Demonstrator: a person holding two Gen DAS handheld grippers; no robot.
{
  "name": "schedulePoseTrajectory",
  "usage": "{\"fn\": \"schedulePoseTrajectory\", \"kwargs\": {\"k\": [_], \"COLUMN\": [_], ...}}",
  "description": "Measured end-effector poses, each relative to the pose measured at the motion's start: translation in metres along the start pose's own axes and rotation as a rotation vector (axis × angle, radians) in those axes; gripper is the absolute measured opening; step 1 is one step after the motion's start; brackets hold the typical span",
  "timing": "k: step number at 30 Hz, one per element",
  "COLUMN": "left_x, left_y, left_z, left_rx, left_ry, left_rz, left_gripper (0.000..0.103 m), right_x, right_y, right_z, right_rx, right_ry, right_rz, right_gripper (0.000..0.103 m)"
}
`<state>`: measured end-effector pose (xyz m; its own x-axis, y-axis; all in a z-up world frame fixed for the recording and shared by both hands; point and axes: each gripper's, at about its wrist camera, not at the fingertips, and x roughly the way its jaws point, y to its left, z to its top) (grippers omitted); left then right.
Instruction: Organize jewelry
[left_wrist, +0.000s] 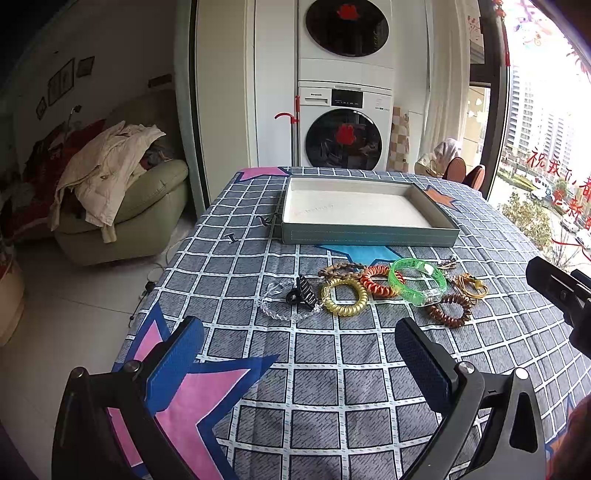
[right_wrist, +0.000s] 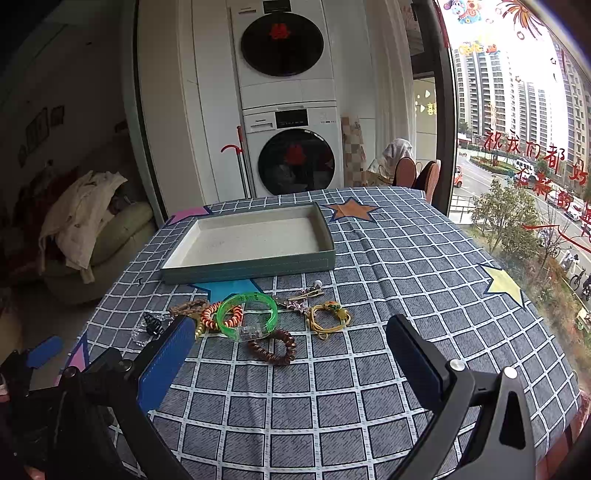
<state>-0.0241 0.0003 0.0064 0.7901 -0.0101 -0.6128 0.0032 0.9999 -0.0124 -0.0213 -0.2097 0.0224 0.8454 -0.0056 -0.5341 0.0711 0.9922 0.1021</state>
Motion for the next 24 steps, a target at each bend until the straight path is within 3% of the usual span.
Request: {"fn": "schedulePoseTrajectory", "kwargs": {"k": [24], "left_x": [-0.0005], "left_y": [-0.0009], "left_z": [-0.0007], "left_rx": [0.001], "left_ry": [0.001], "left_rz": [-0.003], "left_gripper": [0.103], "right_x": [0.0008], "right_y": [0.0008], "right_z": [0.0014], "right_rx": [-0.003], "right_ry": [0.002], "right_rz": [0.006], "right_gripper": [0.103]}}
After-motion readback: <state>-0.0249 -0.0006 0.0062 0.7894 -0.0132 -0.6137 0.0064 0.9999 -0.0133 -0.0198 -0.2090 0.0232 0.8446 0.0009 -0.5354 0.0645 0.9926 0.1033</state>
